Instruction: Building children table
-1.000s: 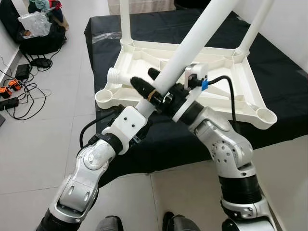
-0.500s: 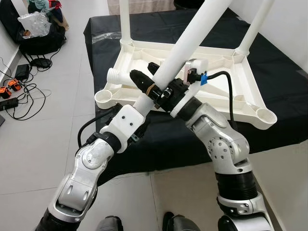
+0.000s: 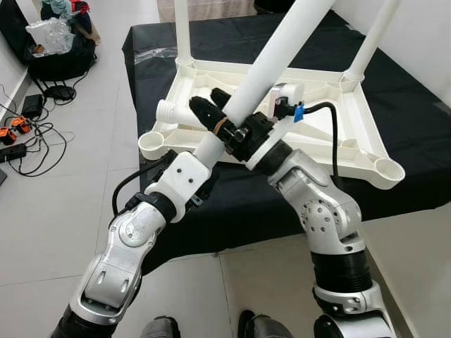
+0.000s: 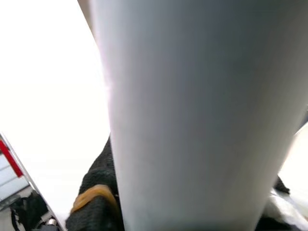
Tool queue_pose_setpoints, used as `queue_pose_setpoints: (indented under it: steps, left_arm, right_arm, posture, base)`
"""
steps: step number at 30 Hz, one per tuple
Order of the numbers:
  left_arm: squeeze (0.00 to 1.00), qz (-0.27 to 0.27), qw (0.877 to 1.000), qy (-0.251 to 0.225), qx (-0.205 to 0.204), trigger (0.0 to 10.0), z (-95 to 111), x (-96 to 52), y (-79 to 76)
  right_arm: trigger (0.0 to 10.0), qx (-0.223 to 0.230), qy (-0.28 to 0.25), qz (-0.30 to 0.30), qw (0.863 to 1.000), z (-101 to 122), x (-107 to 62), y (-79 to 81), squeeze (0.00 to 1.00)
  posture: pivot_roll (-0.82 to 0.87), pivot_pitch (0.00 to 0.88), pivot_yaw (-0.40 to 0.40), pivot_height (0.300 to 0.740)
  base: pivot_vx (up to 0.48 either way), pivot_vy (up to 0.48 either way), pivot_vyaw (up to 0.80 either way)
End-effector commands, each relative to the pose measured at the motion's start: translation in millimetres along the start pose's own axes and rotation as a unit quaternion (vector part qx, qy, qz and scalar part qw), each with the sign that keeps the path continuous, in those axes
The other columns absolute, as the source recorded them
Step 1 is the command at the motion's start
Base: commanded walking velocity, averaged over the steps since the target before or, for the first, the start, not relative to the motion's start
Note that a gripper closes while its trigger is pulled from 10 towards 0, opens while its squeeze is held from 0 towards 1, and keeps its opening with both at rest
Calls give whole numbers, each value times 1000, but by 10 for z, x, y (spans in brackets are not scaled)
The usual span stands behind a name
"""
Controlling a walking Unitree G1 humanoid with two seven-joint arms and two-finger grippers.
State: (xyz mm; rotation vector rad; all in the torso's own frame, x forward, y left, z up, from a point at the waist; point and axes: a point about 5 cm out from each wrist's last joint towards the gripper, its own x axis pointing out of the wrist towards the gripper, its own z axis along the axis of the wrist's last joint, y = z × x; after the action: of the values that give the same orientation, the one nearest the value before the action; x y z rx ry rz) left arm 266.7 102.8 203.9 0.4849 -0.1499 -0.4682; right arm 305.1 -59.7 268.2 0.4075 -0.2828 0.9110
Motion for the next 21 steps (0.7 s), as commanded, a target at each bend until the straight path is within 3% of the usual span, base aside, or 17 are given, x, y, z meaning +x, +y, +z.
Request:
queue_pose_setpoints:
  steps: [1, 11, 15, 16, 21]
  left_arm:
    - [0, -24, 1000, -7, 9, 10000, -1, 1, -94]
    - [0, -24, 1000, -7, 8, 10000, -5, 6, -90]
    - [0, -27, 1000, 5, -10, 10000, -30, 7, -99]
    - [1000, -31, 999, 13, -28, 10000, -50, 2, -114]
    - [1000, -27, 999, 5, -35, 10000, -37, -13, -107]
  right_arm:
    - [0, -6, -7, 9, 1000, 56, 27, 43, 0]
    - [0, -10, -6, 16, 1000, 56, 31, 68, 0]
    - [0, -10, -7, 15, 1000, 55, 28, 66, 0]
    - [0, -9, -7, 15, 1000, 57, 27, 65, 0]
    - [0, -9, -7, 15, 1000, 57, 23, 61, 0]
  posture:
    - [3, 130, -34, 740]
    - [1, 135, -33, 740]
    - [4, 139, -33, 740]
    - [4, 139, -33, 740]
    - [3, 140, -31, 740]
  base:
    - [0, 0, 0]
    - [0, 0, 0]
    - [0, 0, 0]
    - [0, 0, 0]
    - [0, 0, 0]
